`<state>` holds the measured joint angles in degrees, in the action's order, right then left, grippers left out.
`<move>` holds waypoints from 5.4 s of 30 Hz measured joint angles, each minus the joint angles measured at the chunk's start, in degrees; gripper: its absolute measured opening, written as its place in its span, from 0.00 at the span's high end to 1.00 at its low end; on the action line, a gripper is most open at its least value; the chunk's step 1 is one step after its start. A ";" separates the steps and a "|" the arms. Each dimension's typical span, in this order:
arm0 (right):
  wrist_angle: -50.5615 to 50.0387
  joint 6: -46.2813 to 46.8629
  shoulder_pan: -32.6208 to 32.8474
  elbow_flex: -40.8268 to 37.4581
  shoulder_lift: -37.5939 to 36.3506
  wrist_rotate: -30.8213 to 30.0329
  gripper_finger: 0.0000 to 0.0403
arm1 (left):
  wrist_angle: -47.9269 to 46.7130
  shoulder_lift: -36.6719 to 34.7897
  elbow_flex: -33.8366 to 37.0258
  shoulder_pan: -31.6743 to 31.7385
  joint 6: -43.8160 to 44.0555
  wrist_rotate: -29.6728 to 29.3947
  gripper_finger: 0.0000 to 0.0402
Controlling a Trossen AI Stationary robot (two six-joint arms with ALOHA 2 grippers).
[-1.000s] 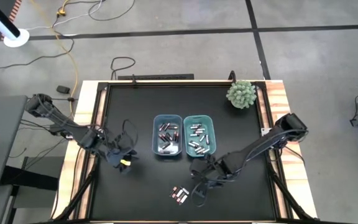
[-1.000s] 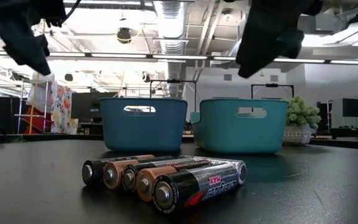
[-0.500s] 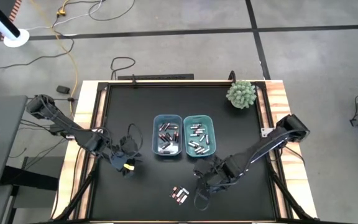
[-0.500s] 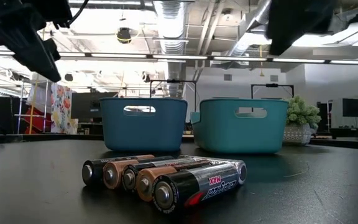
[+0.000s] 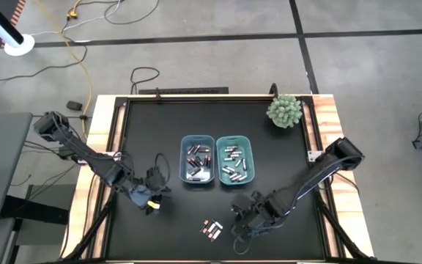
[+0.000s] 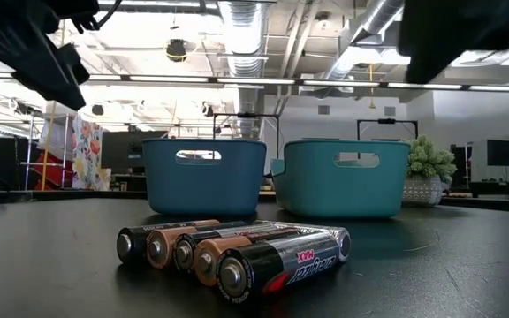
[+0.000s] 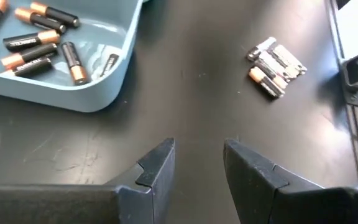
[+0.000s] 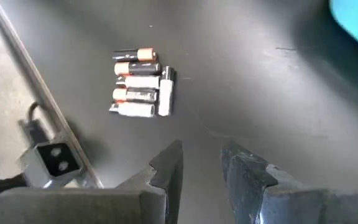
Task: Sort batteries
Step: Put the white battery into the green bin
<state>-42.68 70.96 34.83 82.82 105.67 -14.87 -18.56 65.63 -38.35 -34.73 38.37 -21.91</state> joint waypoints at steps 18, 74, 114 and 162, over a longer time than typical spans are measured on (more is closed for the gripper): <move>8.31 -2.45 -2.76 11.28 17.09 1.03 0.76 | 0.02 -0.05 0.00 -5.23 -3.80 0.06 0.67; 2.25 -55.76 2.80 13.21 18.06 5.81 0.37 | -0.01 -0.05 -0.02 -5.19 3.64 0.11 0.67; 12.95 -73.60 -1.61 12.16 20.64 12.28 0.37 | -0.27 -0.02 -0.04 -5.19 5.22 0.06 0.67; 9.66 -63.02 -2.75 12.12 17.64 11.36 0.94 | -0.33 -0.02 -0.04 -5.12 9.05 -1.52 0.67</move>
<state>-33.02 7.94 32.08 94.94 123.30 -3.51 -18.90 65.60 -38.39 -39.86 47.42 -23.43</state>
